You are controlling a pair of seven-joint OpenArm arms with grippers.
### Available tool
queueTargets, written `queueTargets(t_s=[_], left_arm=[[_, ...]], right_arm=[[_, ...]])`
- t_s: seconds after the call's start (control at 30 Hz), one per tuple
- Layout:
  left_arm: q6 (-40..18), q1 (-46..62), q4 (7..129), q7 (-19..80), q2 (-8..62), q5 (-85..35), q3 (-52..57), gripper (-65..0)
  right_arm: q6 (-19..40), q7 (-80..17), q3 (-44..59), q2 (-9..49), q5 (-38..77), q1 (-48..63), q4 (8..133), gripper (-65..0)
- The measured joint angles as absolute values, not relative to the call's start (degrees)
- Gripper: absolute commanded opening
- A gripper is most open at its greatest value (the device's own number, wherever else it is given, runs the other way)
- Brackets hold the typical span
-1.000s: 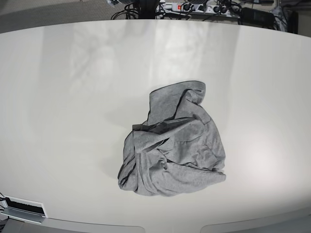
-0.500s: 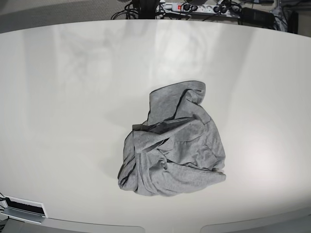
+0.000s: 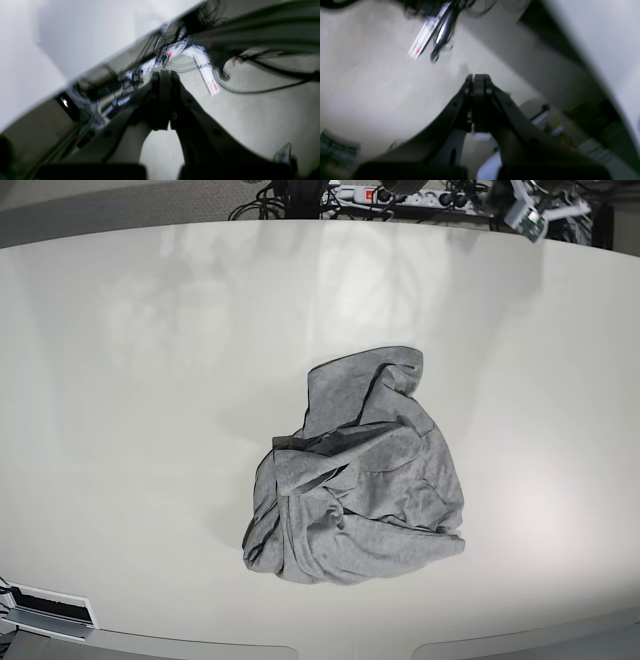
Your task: Layout the t-shirt on the table in an organized manner, then fold the t-shirt properly
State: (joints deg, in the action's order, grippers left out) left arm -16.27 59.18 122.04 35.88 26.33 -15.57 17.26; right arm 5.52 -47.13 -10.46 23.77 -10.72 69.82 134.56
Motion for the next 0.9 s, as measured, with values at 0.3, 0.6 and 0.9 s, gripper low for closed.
queueTargets(t_s=[0.3, 0.6, 0.9], left_arm=[[-18.6, 49.3, 130.1, 36.1, 27.4, -19.7, 22.2, -65.0], [-19.2, 36.1, 129.7, 32.4, 27.9, -22.6, 22.2, -65.0], [-18.7, 26.3, 119.0, 29.6, 27.9, -25.1, 22.2, -65.0]], right_arm=[[6.3, -41.0, -10.5, 23.6, -14.8, 60.3, 134.2, -65.0], [14.2, -33.7, -10.6, 23.6, -5.5, 40.8, 134.2, -65.0], [23.3, -24.9, -10.9, 22.9, 6.7, 22.8, 126.6, -65.0]])
